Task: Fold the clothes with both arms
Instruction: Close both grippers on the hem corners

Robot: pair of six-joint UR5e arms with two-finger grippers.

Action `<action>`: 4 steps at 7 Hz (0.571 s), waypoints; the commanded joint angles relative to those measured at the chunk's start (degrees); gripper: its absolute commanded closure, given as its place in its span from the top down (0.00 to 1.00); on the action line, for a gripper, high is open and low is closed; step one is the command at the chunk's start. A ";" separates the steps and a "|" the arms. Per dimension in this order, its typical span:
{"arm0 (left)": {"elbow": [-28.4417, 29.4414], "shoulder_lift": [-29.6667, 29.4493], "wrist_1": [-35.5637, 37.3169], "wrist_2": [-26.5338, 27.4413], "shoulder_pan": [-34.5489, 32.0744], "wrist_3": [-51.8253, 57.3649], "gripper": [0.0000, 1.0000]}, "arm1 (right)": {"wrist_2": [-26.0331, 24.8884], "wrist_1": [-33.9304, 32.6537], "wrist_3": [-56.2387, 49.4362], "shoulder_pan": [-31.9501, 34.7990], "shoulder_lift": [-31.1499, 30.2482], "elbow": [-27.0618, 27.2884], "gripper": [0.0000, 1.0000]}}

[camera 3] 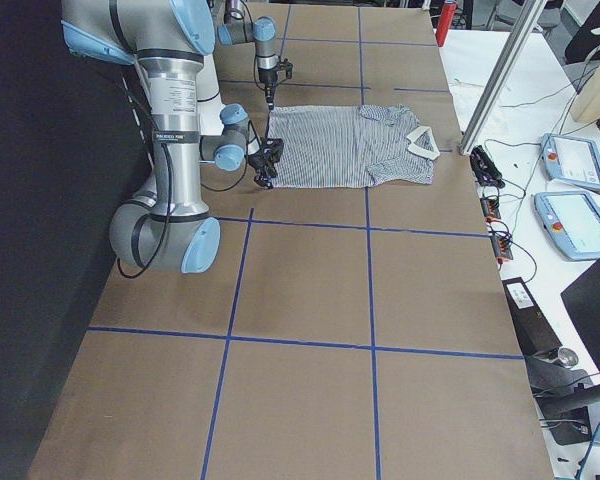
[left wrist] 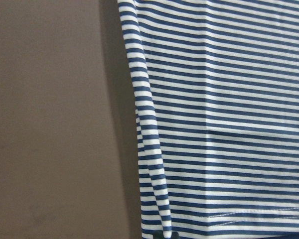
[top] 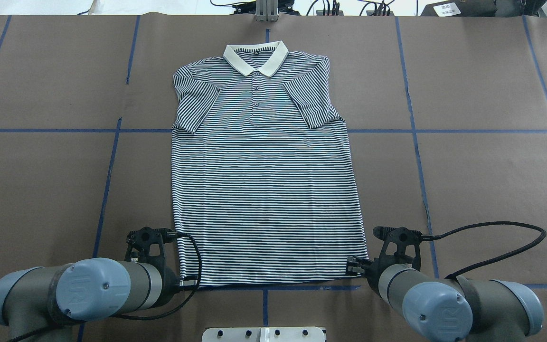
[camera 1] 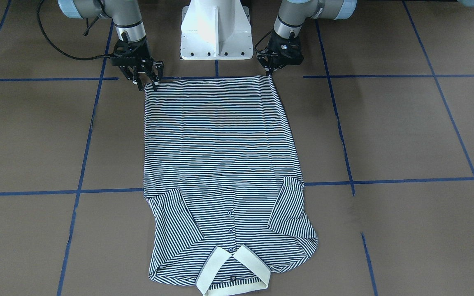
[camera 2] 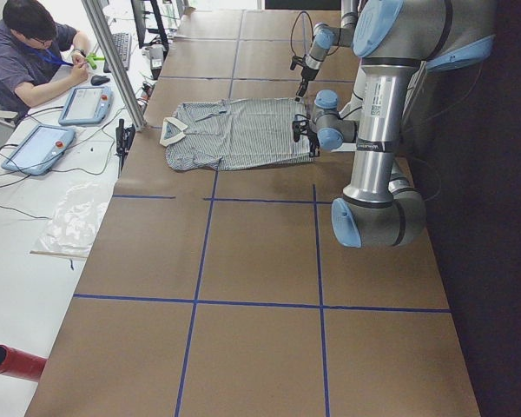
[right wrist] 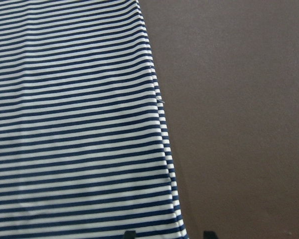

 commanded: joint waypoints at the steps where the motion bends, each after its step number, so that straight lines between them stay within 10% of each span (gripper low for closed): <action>1: -0.08 -0.01 -0.03 0.07 0.00 -0.02 0.00 | 0.02 -0.09 0.00 -0.02 0.10 0.06 0.00; 4: -0.25 -0.01 -0.03 0.16 0.00 -0.02 0.00 | 0.11 -4.74 -0.52 -0.11 0.72 1.11 0.00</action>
